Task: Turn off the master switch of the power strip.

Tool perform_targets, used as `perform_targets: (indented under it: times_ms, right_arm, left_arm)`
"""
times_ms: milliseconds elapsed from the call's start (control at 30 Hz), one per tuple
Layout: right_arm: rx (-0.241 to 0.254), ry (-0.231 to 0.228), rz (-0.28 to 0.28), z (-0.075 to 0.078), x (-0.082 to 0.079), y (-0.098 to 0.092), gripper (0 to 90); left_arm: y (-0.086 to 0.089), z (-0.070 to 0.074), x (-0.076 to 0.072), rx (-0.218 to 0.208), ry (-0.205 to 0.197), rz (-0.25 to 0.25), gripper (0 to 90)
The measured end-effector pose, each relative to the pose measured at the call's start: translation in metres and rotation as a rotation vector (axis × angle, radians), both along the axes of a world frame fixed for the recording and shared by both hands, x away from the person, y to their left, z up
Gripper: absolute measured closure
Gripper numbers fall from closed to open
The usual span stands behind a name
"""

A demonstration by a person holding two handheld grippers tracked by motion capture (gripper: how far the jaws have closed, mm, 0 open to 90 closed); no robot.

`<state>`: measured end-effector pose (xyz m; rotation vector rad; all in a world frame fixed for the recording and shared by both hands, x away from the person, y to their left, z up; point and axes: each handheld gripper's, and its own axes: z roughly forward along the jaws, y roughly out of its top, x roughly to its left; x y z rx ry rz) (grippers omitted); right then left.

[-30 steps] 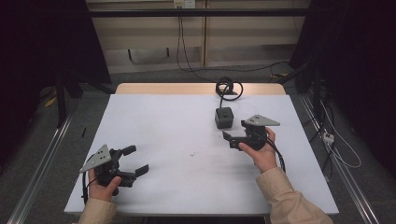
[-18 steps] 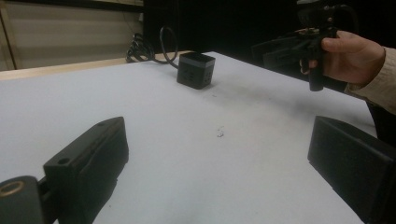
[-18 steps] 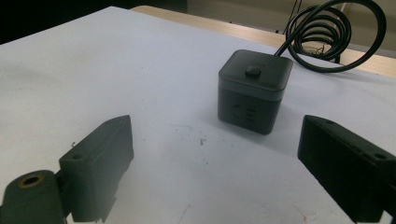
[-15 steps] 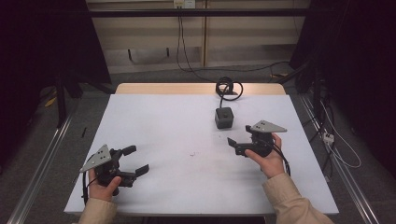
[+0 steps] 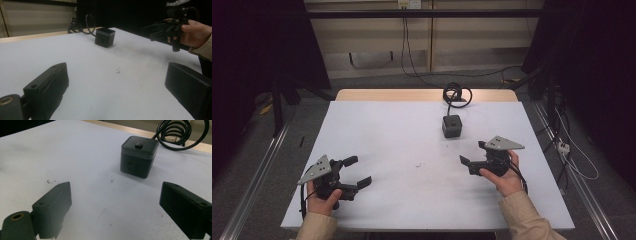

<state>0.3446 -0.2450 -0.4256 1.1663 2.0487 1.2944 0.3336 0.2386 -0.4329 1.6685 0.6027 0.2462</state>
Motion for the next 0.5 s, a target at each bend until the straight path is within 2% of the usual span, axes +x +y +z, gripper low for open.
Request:
perform_targets:
  times_ms: [500]
  right_arm:
    - [-0.006, 0.009, 0.002, -0.006, -0.016, -0.01, 10.8]
  left_arm:
    - [0.0, 0.0, 0.0, -0.005, 0.001, -0.002, 4.7]
